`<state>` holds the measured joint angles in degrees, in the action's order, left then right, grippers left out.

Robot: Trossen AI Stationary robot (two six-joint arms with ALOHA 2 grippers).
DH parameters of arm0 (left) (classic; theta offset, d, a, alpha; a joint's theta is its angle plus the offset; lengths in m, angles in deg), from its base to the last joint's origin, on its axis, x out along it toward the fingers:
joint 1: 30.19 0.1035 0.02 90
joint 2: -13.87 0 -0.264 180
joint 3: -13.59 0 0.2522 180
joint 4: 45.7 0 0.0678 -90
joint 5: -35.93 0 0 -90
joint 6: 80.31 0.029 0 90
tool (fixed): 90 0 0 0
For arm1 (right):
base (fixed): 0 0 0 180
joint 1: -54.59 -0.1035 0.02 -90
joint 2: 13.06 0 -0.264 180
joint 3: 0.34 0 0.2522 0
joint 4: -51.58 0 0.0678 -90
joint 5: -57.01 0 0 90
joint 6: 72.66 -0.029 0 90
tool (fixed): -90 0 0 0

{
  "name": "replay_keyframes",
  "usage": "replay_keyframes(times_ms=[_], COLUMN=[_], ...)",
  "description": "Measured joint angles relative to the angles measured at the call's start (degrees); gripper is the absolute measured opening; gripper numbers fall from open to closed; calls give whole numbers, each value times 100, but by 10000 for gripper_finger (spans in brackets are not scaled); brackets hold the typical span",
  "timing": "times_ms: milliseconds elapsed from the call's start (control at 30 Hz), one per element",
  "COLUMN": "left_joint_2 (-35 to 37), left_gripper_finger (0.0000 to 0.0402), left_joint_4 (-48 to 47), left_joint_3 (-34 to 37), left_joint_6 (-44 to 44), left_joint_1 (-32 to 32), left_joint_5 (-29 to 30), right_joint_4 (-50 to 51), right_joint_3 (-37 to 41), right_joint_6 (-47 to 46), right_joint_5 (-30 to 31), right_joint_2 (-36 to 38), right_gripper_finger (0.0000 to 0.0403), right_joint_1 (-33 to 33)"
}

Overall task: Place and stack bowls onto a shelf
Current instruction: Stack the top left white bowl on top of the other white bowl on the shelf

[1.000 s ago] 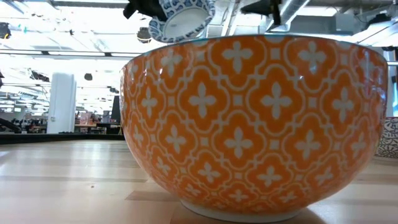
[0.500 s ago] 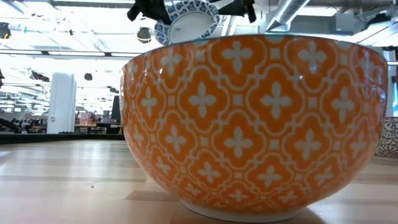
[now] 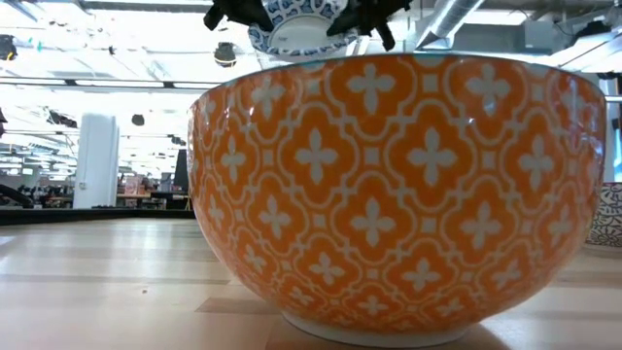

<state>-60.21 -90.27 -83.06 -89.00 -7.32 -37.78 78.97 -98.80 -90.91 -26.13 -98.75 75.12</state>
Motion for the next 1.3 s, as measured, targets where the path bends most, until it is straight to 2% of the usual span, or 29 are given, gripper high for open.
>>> replay_keyframes(times_ms=[233,400,600,767,933,1067,1300], left_joint_2=[32,39,74,97,212,361,628], left_gripper_finger=[101,155,188,194,195,195,195], left_joint_4=[-509,-940,-1850,-2438,-2838,-2885,-2887], left_joint_3=[0,2,2,2,2,2,2], left_joint_6=[-324,-615,-936,-1262,-1501,-1599,-1668], left_joint_1=[81,116,84,27,-6,-104,-249], left_joint_5=[122,90,58,48,81,90,300], right_joint_4=[67,-113,-234,-230,-234,-250,-345], right_joint_3=[-4,-15,-15,-13,-13,-13,-13], right_joint_6=[-1542,-2059,-2314,-2396,-2395,-2353,-2397], right_joint_5=[-1775,-2351,-2368,-2302,-2171,-2138,-1723], right_joint_2=[-366,-781,-1026,-1238,-1263,-1265,-1265], right_gripper_finger=[22,32,35,37,59,100,207], right_joint_1=[1208,1362,1258,1308,1336,1335,1335])
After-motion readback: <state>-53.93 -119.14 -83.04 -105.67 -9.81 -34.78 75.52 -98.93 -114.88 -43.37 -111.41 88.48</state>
